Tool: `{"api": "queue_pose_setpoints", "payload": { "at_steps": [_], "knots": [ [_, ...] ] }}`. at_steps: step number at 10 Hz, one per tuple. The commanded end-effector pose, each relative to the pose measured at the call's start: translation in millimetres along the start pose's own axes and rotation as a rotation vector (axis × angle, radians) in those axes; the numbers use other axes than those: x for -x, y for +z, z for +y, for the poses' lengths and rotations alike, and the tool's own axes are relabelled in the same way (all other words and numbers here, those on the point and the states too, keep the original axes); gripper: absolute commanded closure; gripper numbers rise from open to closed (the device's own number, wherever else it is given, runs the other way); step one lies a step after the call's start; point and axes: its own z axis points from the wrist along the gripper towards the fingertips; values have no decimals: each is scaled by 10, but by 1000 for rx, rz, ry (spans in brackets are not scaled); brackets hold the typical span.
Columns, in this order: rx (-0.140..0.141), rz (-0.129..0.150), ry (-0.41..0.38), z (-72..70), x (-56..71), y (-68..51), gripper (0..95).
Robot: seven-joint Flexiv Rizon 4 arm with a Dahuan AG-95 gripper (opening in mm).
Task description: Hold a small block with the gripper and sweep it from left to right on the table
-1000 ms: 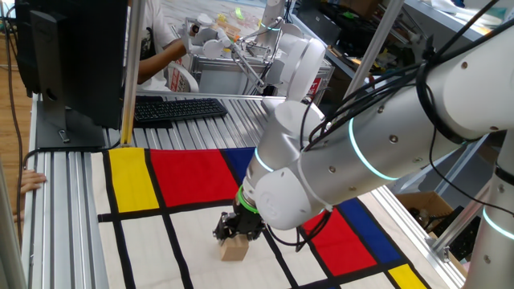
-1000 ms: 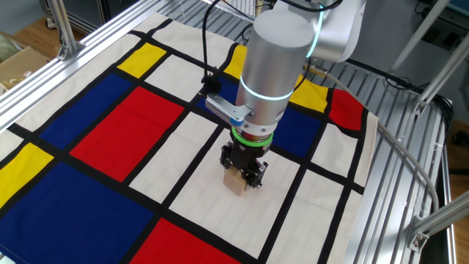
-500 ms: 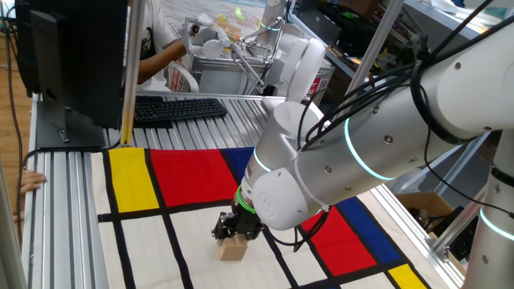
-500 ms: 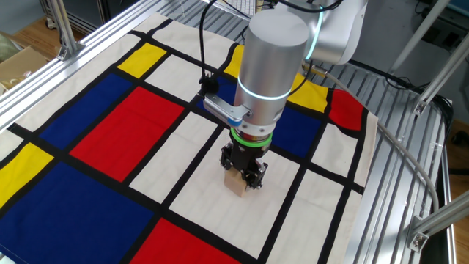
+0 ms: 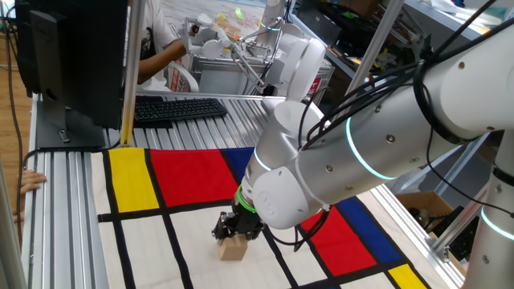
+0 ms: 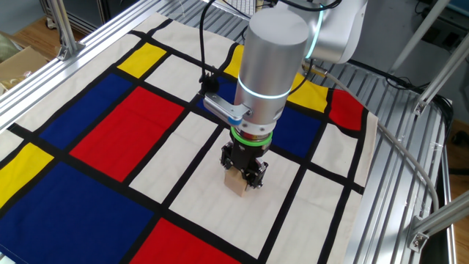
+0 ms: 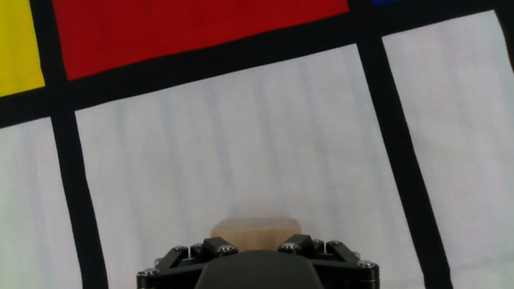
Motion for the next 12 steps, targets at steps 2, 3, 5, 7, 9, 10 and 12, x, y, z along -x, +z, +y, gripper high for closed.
{"api": "queue_pose_setpoints", "payload": {
  "at_steps": [2,3,5,7,9,10,12],
  "knots": [
    [4,-1,0,11,-1,10,950],
    [5,-2,1,16,-6,12,950],
    [2,-1,1,31,-4,-1,950],
    [7,-2,5,47,-11,12,950],
    [1,-5,4,55,-17,10,950],
    [7,-3,7,56,-16,13,950],
    [19,0,12,56,-13,8,950]
  ]
}}
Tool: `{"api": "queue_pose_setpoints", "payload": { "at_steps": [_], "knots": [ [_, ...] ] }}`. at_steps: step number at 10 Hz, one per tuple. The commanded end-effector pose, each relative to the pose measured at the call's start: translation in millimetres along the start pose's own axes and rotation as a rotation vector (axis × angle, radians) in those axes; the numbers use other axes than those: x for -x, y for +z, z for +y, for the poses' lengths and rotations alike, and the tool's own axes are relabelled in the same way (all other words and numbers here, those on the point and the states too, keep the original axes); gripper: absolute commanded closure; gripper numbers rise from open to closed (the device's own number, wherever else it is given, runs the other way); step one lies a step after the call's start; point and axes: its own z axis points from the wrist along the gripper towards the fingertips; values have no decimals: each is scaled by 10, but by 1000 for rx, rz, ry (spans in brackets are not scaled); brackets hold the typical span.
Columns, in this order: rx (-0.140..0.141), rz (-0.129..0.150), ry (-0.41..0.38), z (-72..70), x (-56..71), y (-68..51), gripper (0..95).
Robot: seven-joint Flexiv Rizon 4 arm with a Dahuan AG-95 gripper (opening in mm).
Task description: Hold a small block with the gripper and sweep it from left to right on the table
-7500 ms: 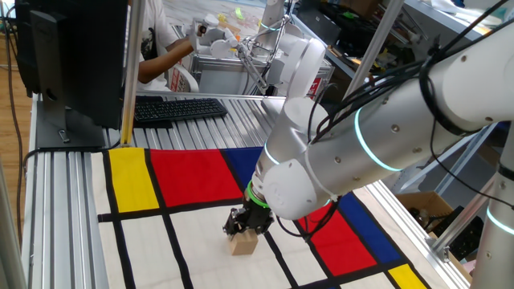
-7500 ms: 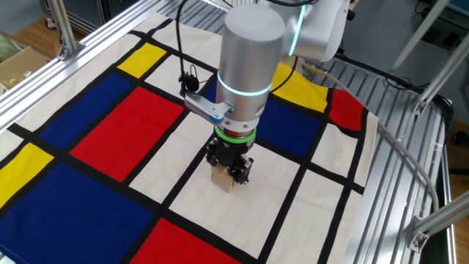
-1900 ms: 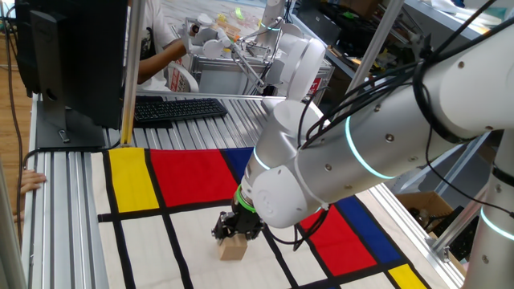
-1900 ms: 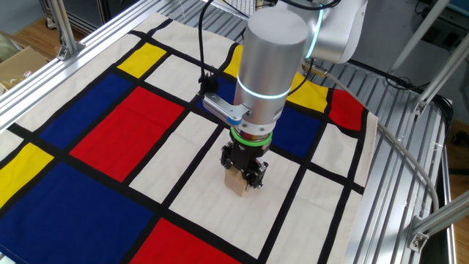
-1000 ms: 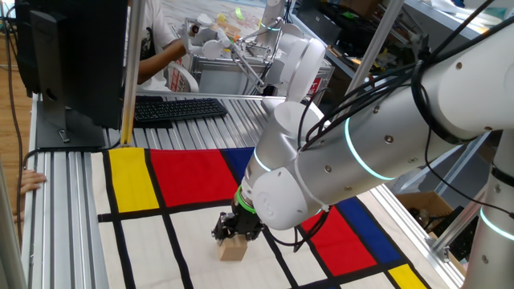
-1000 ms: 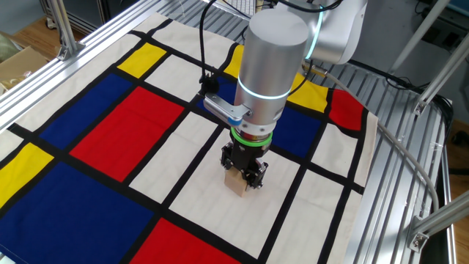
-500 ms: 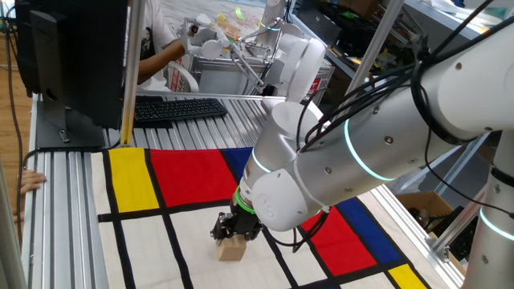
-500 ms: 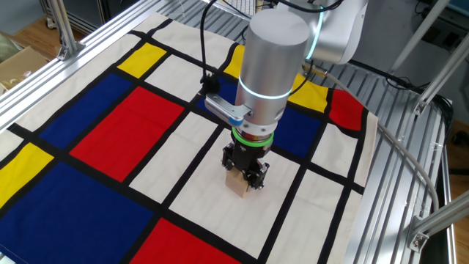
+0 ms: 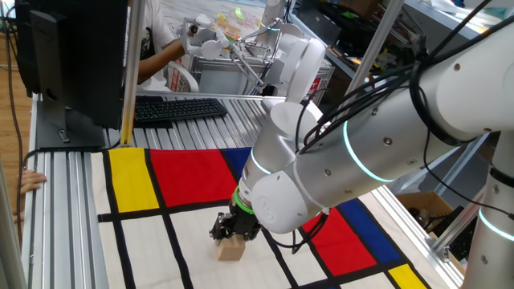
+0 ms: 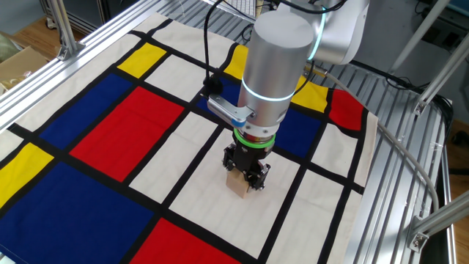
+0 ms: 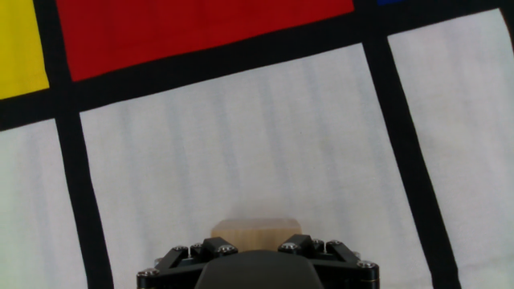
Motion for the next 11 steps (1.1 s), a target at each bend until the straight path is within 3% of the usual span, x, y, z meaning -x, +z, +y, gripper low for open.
{"api": "queue_pose_setpoints", "payload": {
  "at_steps": [1,4,6,11],
  "knots": [
    [-2,7,-1,15,3,5,950],
    [-21,18,-2,11,-1,-3,950],
    [-18,14,-10,-1,3,-60,950],
    [-24,11,-12,-13,-14,-72,950]
  ]
}}
